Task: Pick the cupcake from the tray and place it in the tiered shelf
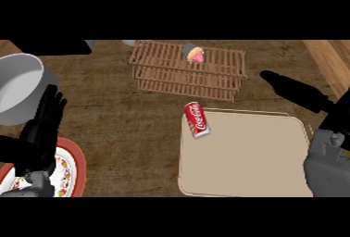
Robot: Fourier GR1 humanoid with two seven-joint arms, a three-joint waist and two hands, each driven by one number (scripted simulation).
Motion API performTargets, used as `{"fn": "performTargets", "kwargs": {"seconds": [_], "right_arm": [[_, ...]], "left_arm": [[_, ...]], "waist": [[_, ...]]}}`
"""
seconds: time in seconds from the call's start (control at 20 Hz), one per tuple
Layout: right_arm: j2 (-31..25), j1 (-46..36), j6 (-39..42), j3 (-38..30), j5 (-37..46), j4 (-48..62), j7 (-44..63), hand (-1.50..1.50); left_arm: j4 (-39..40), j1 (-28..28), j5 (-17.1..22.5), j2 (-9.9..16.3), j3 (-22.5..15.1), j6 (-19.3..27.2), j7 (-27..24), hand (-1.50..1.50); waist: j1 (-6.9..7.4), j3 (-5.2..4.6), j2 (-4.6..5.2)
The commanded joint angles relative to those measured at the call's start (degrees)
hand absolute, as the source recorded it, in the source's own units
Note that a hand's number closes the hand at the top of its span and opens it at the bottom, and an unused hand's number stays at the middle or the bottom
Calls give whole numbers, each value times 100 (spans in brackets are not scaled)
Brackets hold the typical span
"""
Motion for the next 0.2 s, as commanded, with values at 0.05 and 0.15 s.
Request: {"fn": "performTargets", "kwargs": {"seconds": [0.05, 0.15], "right_arm": [[-360, 1275, 609, -174, -491, -1635, 57, -150], [-329, 1418, 735, -260, -475, -1993, 136, -150]], "left_arm": [[-363, 42, -184, -94, -216, 85, 334, 0], [-173, -215, 15, -19, -43, -93, 248, 0]], "waist": [[152, 3, 47], [179, 0, 60]]}}
